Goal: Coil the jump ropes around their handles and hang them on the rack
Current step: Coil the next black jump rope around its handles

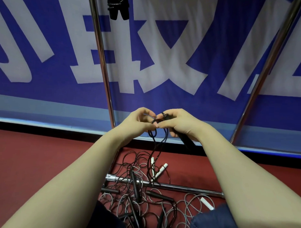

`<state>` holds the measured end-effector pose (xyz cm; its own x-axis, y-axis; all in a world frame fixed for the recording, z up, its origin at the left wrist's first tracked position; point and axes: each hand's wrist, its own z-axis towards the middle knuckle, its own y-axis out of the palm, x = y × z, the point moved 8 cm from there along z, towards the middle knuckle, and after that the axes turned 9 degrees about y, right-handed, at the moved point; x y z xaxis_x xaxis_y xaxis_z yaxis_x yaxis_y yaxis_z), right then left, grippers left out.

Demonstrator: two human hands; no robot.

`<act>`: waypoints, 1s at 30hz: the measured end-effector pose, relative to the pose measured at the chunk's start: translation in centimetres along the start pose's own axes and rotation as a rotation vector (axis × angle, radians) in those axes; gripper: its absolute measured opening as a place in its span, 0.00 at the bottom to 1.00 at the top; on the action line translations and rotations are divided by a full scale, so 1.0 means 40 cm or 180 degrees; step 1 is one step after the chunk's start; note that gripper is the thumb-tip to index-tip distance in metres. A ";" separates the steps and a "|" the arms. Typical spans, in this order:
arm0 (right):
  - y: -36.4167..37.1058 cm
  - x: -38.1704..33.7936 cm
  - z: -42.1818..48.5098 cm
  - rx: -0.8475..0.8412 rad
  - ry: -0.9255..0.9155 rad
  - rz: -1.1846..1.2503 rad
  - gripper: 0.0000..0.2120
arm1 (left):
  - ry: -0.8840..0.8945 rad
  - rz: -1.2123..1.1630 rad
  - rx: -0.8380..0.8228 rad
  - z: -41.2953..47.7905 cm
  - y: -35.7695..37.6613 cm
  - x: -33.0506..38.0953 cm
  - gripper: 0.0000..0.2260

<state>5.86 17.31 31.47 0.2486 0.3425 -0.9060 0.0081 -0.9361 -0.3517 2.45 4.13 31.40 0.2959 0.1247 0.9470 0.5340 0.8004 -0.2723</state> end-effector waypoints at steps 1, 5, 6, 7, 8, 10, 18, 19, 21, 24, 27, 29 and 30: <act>-0.006 0.000 -0.003 0.0052 -0.0033 -0.0294 0.09 | 0.0065 0.0175 -0.0008 0.000 -0.003 0.001 0.11; -0.019 -0.007 -0.010 0.0310 -0.0185 -0.0692 0.11 | 0.0692 0.1453 0.0132 0.010 -0.007 0.014 0.06; -0.025 -0.017 -0.013 0.0365 -0.0255 -0.0467 0.11 | 0.0840 0.1747 0.0136 0.011 0.001 0.014 0.04; -0.034 -0.028 -0.015 0.0422 -0.0329 -0.0205 0.11 | 0.0892 0.2044 0.0118 0.015 0.009 0.008 0.03; -0.043 -0.039 -0.017 0.0479 -0.0399 0.0056 0.11 | 0.0834 0.2349 0.0099 0.022 0.013 0.000 0.05; -0.062 -0.052 -0.022 0.0597 -0.0486 0.0431 0.12 | 0.0466 0.2702 0.0088 0.031 0.013 -0.020 0.09; -0.199 -0.006 -0.039 0.1466 -0.0488 0.1920 0.10 | -0.1183 0.3139 -0.0166 0.011 -0.060 -0.204 0.09; -0.207 0.007 -0.039 0.1591 -0.0455 0.1864 0.10 | -0.1162 0.3055 0.0065 0.016 -0.076 -0.193 0.11; -0.215 0.039 -0.040 0.1839 -0.0348 0.1878 0.09 | -0.1021 0.3196 0.0781 0.012 -0.113 -0.138 0.13; -0.217 0.064 -0.033 0.2092 -0.0232 0.1812 0.09 | -0.0841 0.2948 0.1690 -0.005 -0.162 -0.068 0.13; -0.223 0.080 -0.035 0.2405 -0.0191 0.2025 0.10 | -0.0600 0.3092 0.1929 -0.006 -0.161 -0.037 0.13; -0.235 0.102 -0.046 0.2773 -0.0148 0.2133 0.09 | -0.0305 0.3367 0.2018 -0.002 -0.146 -0.017 0.12; -0.242 0.117 -0.051 0.2957 -0.0092 0.2148 0.10 | -0.0196 0.3325 0.2041 0.000 -0.141 -0.013 0.13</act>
<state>8.91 27.81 31.11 -0.0919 -0.1934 -0.9768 -0.8390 -0.5134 0.1806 -0.74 -0.44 32.43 0.3010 0.8928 0.3351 -0.4286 0.4406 -0.7888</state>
